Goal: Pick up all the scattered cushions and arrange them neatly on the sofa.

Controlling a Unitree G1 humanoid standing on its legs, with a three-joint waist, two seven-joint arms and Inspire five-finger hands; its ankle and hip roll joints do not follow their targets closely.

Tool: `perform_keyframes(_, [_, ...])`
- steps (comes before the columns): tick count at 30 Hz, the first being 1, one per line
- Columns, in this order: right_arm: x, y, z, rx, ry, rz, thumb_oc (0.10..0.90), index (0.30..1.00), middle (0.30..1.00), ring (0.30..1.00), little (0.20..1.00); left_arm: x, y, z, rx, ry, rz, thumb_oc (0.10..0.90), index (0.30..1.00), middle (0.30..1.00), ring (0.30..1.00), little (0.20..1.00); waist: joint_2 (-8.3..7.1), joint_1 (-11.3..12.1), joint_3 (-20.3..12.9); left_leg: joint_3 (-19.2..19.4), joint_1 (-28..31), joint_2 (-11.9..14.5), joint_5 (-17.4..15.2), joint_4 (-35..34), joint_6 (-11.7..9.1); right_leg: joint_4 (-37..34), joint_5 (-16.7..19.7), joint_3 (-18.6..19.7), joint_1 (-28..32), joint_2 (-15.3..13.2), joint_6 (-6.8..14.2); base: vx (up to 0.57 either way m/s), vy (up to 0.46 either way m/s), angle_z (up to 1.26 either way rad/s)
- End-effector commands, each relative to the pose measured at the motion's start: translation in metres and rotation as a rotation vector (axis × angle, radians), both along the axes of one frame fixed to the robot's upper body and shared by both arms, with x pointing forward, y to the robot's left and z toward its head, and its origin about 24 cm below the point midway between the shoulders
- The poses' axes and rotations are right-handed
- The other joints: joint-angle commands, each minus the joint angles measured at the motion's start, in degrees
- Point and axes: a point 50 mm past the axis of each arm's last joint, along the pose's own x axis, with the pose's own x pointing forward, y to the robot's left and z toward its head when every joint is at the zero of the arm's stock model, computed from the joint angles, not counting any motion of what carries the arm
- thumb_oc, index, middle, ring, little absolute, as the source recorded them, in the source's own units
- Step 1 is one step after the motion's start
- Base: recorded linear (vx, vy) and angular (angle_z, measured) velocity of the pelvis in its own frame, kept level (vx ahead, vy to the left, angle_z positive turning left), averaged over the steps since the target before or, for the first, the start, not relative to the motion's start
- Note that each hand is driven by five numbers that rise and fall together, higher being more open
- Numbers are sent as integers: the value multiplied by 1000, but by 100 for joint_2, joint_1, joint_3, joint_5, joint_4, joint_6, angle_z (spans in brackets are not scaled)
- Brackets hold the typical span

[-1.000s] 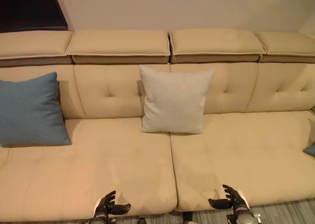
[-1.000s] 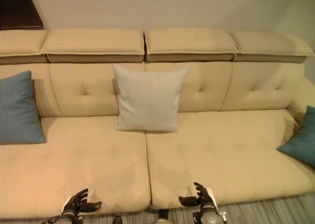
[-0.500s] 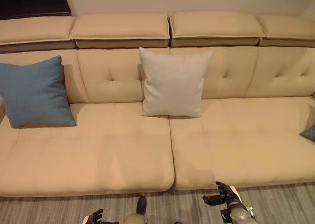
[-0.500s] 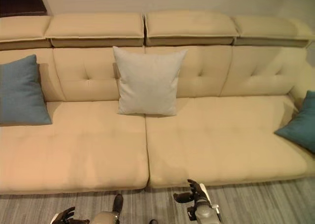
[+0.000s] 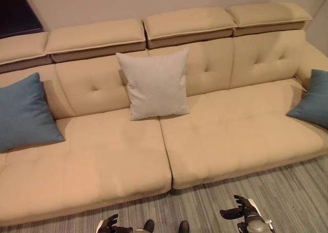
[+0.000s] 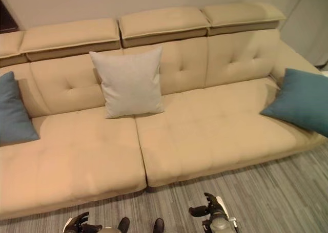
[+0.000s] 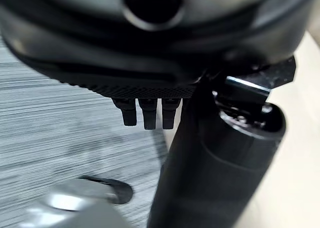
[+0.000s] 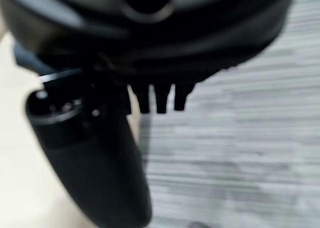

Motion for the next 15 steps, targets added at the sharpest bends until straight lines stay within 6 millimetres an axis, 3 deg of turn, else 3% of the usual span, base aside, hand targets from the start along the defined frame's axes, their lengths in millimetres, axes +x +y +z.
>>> perform_keyframes(1, [11,-6,7,-30,-47,-25,800,900,900,900,900,15,8,7,31,-59,-22,800,900,900,900,900,-187,200,40,72,-100,-401,-706,310,252,-87,358,192,-280,-407,741,-118,162,-52])
perform_keyframes(6, [10,3,3,-20,-25,-2,800,900,900,900,900,24,15,11,73,-65,-82,800,900,900,900,900,-218,148,225,234,-203,-470,-624,257,391,120,594,407,-770,-469,952,-163,99,-68])
perform_keyframes(8, [11,6,2,-17,-27,9,800,900,900,900,900,29,21,15,96,-72,-88,800,900,900,900,900,-189,179,284,440,-340,-412,-564,321,445,375,420,158,-788,-495,920,-179,31,-58])
perform_keyframes(12, [3,5,0,-1,-19,-17,800,900,900,900,900,24,28,15,101,-63,-67,800,900,900,900,900,-149,195,184,618,-348,-349,-474,270,525,858,28,25,-541,-379,784,-116,22,-60])
perform_keyframes(13, [1,5,-2,4,-18,-32,800,900,900,900,900,18,29,13,95,-49,-48,800,900,900,900,900,-129,341,74,876,-339,-244,-458,206,533,1013,-271,-413,-174,-436,698,-99,-51,-45])
perform_keyframes(15, [-1,7,-3,9,-20,-37,800,900,900,900,900,15,31,13,96,-43,-38,800,900,900,900,900,-170,571,-51,1228,-411,-135,-443,181,482,809,-378,-1007,251,-626,717,-89,-99,-95])
